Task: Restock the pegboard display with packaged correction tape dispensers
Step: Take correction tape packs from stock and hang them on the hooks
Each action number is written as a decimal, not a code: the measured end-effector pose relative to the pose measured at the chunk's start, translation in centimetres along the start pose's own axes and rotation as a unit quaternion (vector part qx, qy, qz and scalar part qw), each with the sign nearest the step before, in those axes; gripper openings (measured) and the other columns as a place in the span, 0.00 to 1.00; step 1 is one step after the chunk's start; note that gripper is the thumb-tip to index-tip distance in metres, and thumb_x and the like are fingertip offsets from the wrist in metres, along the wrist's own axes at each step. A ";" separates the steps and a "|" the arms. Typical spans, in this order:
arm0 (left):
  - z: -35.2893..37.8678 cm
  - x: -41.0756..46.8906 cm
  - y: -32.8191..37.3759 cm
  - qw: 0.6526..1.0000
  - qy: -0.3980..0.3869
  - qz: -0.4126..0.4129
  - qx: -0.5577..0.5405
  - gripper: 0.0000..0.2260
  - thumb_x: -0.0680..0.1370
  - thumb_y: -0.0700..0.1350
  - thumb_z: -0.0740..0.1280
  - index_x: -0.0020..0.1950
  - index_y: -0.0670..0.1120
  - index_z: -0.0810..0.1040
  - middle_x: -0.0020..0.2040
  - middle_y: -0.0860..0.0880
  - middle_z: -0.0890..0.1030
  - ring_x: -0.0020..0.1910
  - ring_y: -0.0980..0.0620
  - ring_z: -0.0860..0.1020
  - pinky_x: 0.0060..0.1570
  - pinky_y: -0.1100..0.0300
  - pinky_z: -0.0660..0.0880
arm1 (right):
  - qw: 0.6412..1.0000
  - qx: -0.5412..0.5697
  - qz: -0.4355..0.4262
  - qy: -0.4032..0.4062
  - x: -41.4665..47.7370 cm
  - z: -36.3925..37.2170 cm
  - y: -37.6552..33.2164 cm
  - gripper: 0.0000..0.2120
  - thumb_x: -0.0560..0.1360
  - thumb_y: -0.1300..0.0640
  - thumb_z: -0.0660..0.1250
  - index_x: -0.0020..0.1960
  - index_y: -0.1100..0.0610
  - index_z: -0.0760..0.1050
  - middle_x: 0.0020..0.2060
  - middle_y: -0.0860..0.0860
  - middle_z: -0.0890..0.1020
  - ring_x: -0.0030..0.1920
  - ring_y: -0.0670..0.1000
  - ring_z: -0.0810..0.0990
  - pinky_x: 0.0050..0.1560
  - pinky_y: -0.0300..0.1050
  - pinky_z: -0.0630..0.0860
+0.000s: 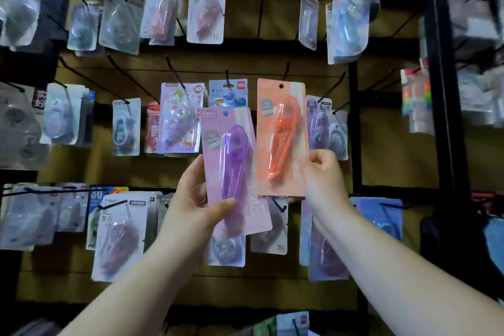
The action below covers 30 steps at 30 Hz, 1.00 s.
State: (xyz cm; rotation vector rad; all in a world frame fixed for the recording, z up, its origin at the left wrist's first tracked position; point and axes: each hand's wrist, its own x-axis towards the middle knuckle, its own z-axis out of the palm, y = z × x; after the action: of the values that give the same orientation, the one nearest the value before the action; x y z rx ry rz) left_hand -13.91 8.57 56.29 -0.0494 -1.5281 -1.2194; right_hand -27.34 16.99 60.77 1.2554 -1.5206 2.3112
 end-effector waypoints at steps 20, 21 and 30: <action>-2.4 -0.3 0.5 0.998 0.019 -0.045 0.036 0.27 0.71 0.27 0.64 0.49 0.62 0.71 0.36 0.50 0.85 0.37 0.56 0.83 0.44 0.54 0.79 | 0.985 -0.155 -0.049 0.050 5.8 -0.8 -3.0 0.01 0.78 0.61 0.54 0.49 0.58 0.62 0.49 0.53 0.71 0.42 0.55 0.76 0.13 0.31 0.67; -2.4 -0.4 0.4 0.998 0.023 -0.047 0.039 0.27 0.71 0.27 0.64 0.50 0.61 0.71 0.37 0.50 0.84 0.37 0.55 0.83 0.44 0.54 0.79 | 0.986 -0.150 -0.049 0.052 5.8 -0.8 -2.9 0.01 0.78 0.61 0.55 0.49 0.58 0.62 0.48 0.53 0.71 0.41 0.55 0.75 0.13 0.31 0.67; -2.8 -0.1 -0.7 0.999 0.010 -0.043 0.027 0.28 0.71 0.25 0.63 0.56 0.58 0.69 0.35 0.57 0.85 0.35 0.60 0.83 0.38 0.63 0.80 | 0.994 -0.095 -0.029 0.055 6.1 0.5 -1.9 0.05 0.78 0.61 0.54 0.52 0.60 0.66 0.47 0.58 0.72 0.29 0.52 0.72 0.12 0.30 0.63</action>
State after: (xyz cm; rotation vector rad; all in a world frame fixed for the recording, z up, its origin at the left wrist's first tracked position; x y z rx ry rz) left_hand -12.30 6.36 55.30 0.0649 -1.5594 -1.2417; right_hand -30.18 15.49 66.35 1.0926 -1.6001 2.1042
